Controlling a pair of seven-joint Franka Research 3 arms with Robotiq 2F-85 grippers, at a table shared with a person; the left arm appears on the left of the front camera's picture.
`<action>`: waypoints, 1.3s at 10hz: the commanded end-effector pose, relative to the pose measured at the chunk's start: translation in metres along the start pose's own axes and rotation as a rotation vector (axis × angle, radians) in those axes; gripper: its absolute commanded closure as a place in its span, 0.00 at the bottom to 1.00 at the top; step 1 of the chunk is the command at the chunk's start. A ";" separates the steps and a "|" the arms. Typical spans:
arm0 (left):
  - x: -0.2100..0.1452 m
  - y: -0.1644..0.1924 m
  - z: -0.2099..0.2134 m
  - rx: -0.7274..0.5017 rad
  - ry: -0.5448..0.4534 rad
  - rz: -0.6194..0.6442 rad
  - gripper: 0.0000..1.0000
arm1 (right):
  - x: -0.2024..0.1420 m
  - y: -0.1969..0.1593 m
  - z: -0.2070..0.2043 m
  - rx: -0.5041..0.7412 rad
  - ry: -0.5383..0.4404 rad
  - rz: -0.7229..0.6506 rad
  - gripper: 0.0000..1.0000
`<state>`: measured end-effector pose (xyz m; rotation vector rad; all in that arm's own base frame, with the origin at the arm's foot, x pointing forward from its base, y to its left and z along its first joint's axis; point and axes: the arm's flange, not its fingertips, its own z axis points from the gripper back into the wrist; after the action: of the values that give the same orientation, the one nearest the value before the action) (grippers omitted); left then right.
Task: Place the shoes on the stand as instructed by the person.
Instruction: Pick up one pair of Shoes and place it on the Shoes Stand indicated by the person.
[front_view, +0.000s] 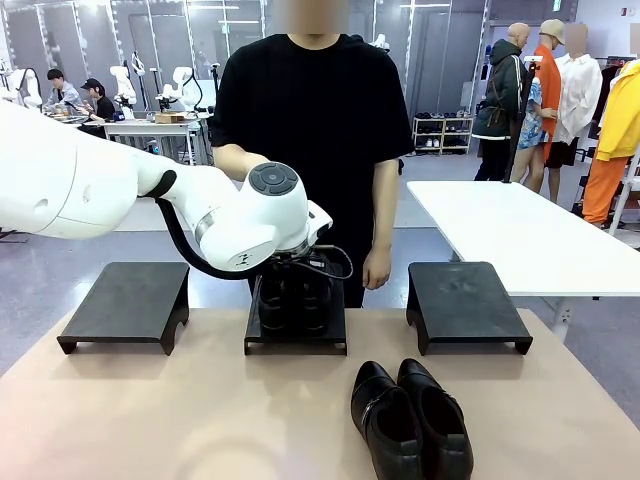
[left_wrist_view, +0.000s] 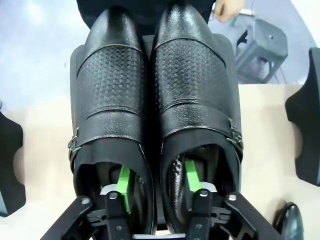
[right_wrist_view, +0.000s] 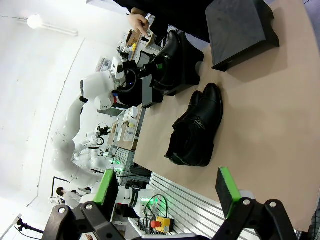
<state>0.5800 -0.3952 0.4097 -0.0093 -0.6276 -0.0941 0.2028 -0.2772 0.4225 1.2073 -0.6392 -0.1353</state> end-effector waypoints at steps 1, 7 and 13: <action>0.005 -0.001 0.003 -0.011 -0.017 -0.005 0.00 | 0.000 0.002 0.001 0.007 -0.004 0.004 0.00; -0.004 -0.001 0.026 -0.064 -0.002 0.092 0.00 | 0.000 0.002 0.001 0.007 -0.004 0.004 0.00; 0.007 -0.003 0.010 -0.012 -0.015 0.020 0.00 | 0.000 0.002 0.001 0.007 -0.004 0.004 0.00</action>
<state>0.5789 -0.3974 0.4225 -0.0389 -0.6303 -0.0656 0.2028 -0.2772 0.4225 1.2073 -0.6391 -0.1352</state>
